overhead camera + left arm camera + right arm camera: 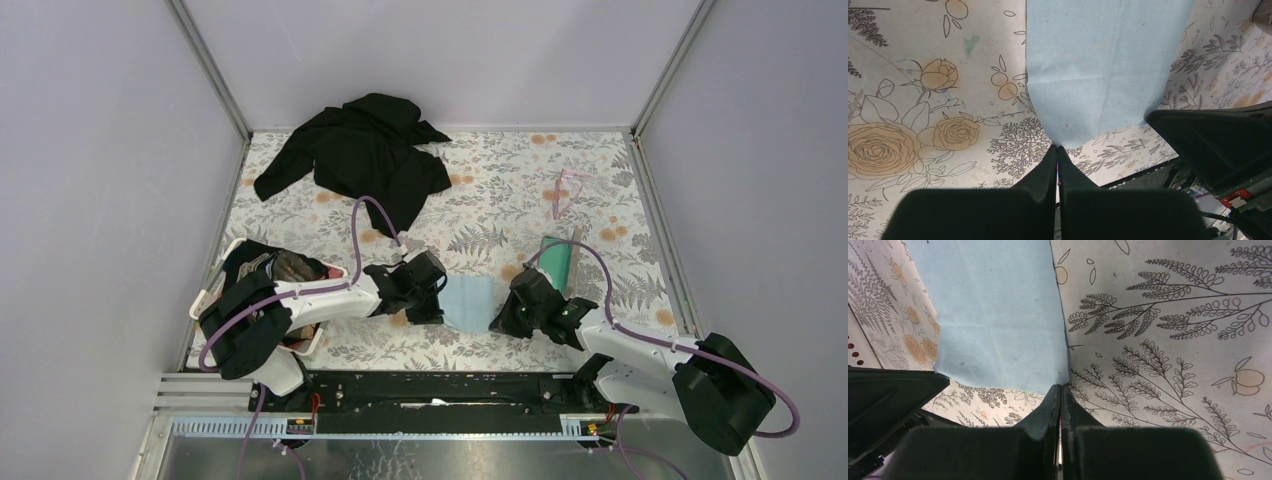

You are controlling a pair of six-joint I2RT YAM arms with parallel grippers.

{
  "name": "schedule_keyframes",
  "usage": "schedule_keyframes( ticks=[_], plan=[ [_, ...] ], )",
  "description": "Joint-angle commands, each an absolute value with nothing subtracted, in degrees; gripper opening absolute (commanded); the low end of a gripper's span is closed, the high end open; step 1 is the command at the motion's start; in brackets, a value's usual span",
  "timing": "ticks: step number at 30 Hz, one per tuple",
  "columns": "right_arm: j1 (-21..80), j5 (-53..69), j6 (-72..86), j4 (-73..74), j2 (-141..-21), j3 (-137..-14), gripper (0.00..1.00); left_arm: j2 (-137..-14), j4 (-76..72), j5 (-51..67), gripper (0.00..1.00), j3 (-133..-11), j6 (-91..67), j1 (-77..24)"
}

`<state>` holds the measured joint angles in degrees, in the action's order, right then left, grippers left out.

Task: Organize the sunglasses
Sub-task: Fold the glasses cleaning cloth at the center of the board.

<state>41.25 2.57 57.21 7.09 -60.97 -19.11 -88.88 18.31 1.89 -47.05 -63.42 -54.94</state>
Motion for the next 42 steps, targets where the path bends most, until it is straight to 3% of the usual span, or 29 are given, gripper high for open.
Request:
schedule_keyframes(
  ticks=[1, 42],
  plan=[
    [41.8, 1.1, 56.4, 8.6, -59.8, -22.1, 0.00, -88.4, 19.2, 0.2, 0.00, -49.4, -62.5, -55.0],
    [38.3, -6.8, 48.7, 10.5, -75.8, -37.9, 0.00, -97.6, 15.4, 8.5, 0.00, -56.0, -56.7, -43.8]
  ],
)
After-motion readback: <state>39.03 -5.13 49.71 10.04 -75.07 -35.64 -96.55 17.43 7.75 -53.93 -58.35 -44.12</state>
